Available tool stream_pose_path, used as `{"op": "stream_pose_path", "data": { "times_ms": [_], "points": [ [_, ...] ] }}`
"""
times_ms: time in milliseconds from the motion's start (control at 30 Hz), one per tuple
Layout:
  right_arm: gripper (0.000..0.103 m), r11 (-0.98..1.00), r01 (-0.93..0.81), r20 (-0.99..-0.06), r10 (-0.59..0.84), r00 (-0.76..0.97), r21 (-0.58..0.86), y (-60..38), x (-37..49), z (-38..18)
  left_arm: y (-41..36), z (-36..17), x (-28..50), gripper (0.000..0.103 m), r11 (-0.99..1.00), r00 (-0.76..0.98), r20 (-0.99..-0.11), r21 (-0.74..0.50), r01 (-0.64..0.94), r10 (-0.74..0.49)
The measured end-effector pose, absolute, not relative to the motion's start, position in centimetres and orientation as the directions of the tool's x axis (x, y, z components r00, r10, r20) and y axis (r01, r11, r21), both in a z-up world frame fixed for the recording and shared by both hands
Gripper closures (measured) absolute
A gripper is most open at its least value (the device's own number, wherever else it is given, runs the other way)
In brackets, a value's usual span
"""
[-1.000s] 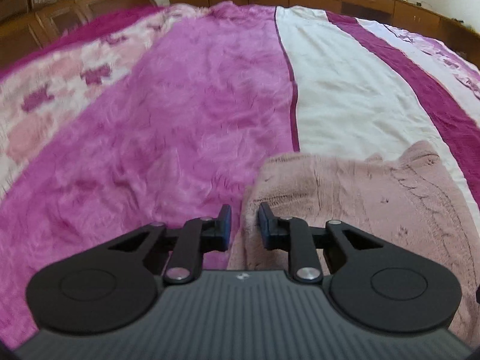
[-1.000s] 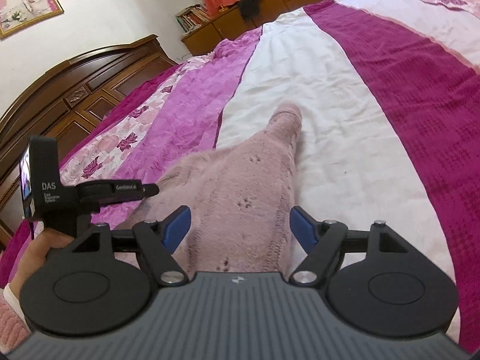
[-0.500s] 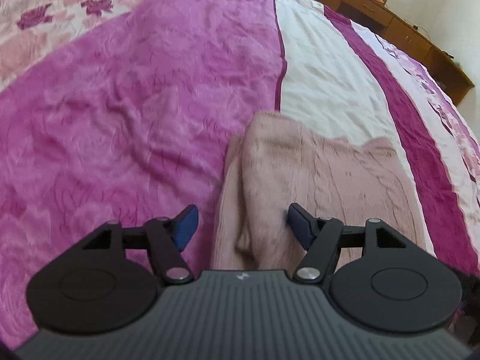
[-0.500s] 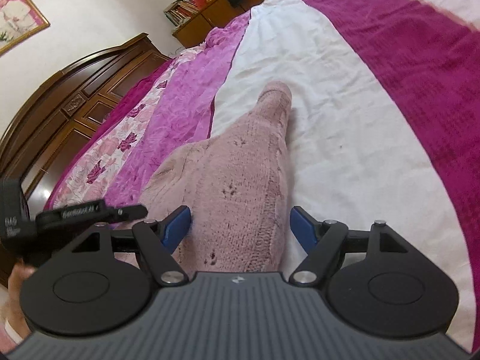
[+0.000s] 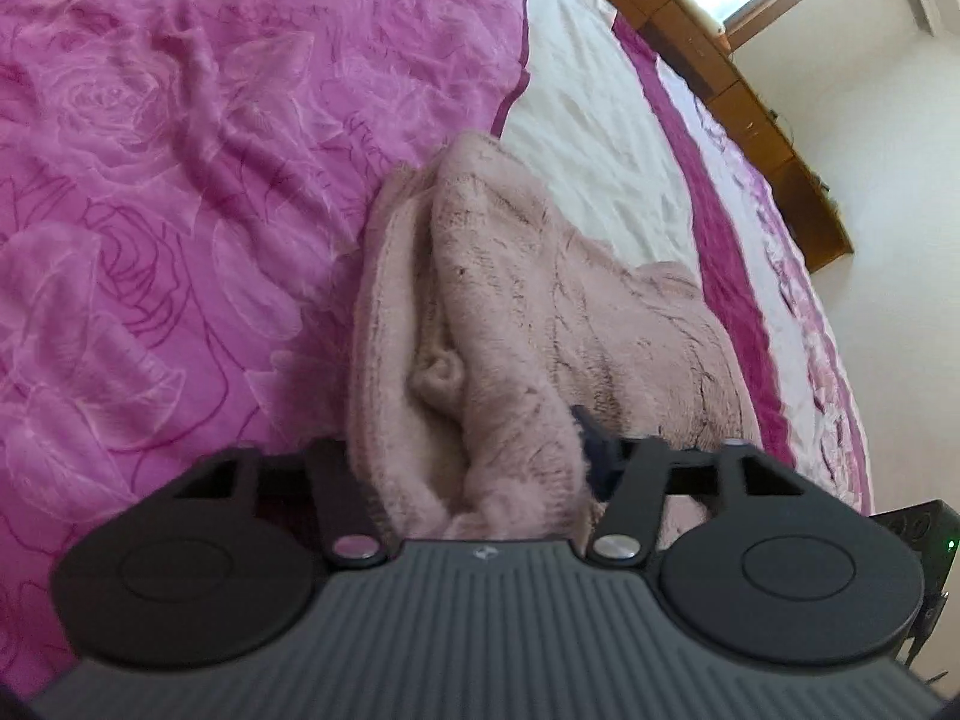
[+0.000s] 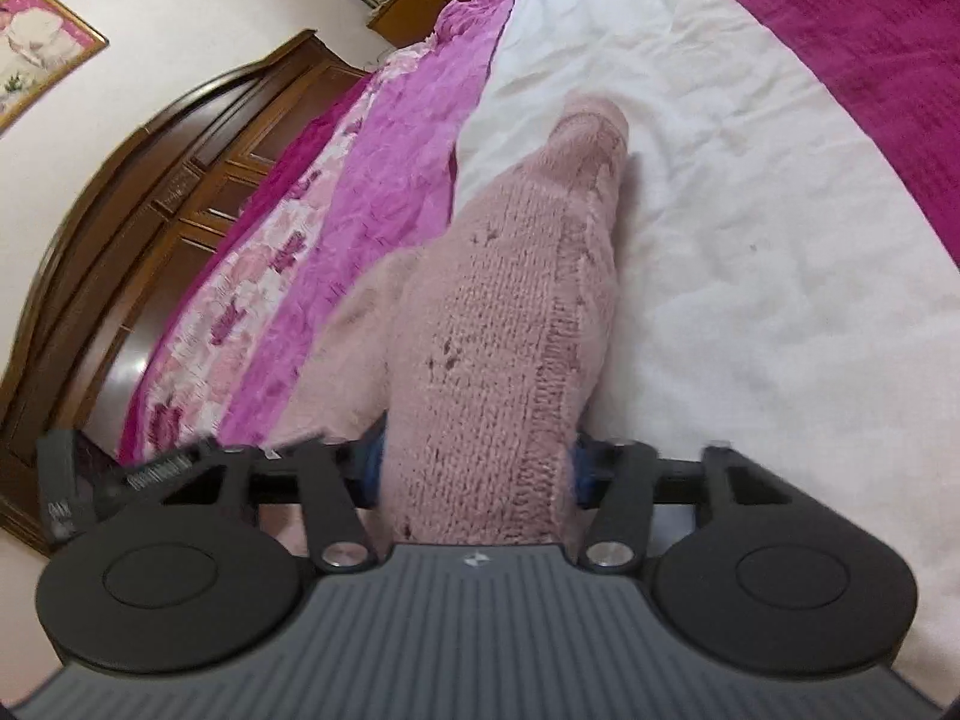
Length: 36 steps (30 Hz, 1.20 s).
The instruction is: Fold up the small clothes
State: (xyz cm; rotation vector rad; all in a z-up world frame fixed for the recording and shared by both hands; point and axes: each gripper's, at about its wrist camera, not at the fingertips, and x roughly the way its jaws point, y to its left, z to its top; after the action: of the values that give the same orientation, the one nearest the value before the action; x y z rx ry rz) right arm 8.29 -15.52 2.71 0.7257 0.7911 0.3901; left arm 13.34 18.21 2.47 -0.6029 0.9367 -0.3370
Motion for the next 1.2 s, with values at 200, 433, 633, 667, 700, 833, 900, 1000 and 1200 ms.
{"op": "stream_pose_path", "data": {
  "times_ms": [200,433,633,667,700,833,900,1000,1200],
  "points": [
    [0.053,0.69,-0.111,-0.455,0.58,0.675,0.715,-16.7,6.9,7.0,17.5,5.0,11.5,0.058,0.739,0.567,-0.593,-0.672,0.043,-0.572],
    [0.053,0.719,-0.074,-0.475,0.53,0.702,0.691,-21.5,2.0,11.3,12.8,6.5,7.2,0.058,0.706,0.521,-0.56,-0.697,0.124,-0.644],
    [0.052,0.782,0.004,-0.586,0.463,0.665,0.623,-24.2,-4.2,9.6,8.7,5.2,3.0,0.057,0.793,0.459,-0.67,-0.591,0.146,-0.583],
    [0.052,0.786,0.02,-0.604,0.458,0.652,0.618,-24.5,-4.8,8.6,8.5,4.9,2.4,0.056,0.818,0.466,-0.69,-0.557,0.146,-0.553],
    [0.051,0.786,0.043,-0.62,0.452,0.641,0.617,-24.7,-5.3,7.5,8.3,4.6,2.0,0.055,0.845,0.479,-0.71,-0.513,0.15,-0.516],
    [0.043,0.803,0.069,-0.644,0.42,0.64,0.592,-24.9,-6.7,4.0,8.6,4.1,0.9,0.046,0.874,0.501,-0.73,-0.468,0.131,-0.466],
    [0.041,0.804,0.069,-0.634,0.41,0.656,0.591,-24.7,-7.3,3.7,8.7,4.4,0.4,0.043,0.89,0.521,-0.734,-0.437,0.131,-0.437],
    [0.036,0.829,0.061,-0.638,0.378,0.671,0.556,-24.3,-8.2,4.1,8.4,5.3,-0.7,0.042,0.915,0.553,-0.737,-0.38,0.138,-0.389],
    [0.032,0.92,0.017,-0.638,0.259,0.725,0.392,-22.0,-10.9,6.8,6.7,7.4,-3.0,0.043,0.964,0.614,-0.743,-0.195,0.18,-0.265]
  ]
}}
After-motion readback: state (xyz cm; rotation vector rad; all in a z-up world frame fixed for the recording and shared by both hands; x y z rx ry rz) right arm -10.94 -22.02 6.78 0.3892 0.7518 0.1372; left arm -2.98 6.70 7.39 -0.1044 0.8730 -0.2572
